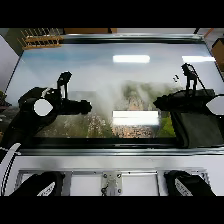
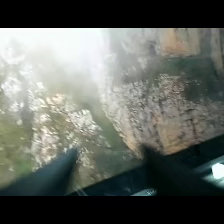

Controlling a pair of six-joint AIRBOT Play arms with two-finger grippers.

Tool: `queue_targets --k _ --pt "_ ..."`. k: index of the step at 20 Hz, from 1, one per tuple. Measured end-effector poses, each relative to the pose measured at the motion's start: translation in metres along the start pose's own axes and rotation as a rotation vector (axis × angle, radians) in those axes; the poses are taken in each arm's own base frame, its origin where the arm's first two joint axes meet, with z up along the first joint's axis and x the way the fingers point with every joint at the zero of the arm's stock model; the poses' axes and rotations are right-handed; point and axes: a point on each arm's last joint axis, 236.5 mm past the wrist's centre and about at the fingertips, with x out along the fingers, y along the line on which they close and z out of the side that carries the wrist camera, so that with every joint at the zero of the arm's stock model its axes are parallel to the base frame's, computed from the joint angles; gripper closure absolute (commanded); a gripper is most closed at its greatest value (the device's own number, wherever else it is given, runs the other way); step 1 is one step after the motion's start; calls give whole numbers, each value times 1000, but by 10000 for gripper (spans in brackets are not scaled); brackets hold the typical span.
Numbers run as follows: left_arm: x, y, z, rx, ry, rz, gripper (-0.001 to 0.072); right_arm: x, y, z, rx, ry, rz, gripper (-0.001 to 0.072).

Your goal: Fold the clothes and pants, and hang the long-sleeved shirts on hangers.

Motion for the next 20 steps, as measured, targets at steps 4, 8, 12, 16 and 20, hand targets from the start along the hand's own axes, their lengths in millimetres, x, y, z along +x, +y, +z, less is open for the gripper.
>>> queue_targets --k 4,8,12,16,20 --pt "-22 63 44 39 -100 188 31 0 0 0 0 0 0 694" --pt "-57 181 72 -28 -92 476 31 0 0 0 0 0 0 693" --pt "-79 296 53 -210 -3 656 31 0 0 0 0 0 0 693" --pt "-72 371 13 -353 99 720 31 0 0 0 0 0 0 694" --pt "-57 408 -12 -413 153 732 31 0 0 0 0 0 0 694"
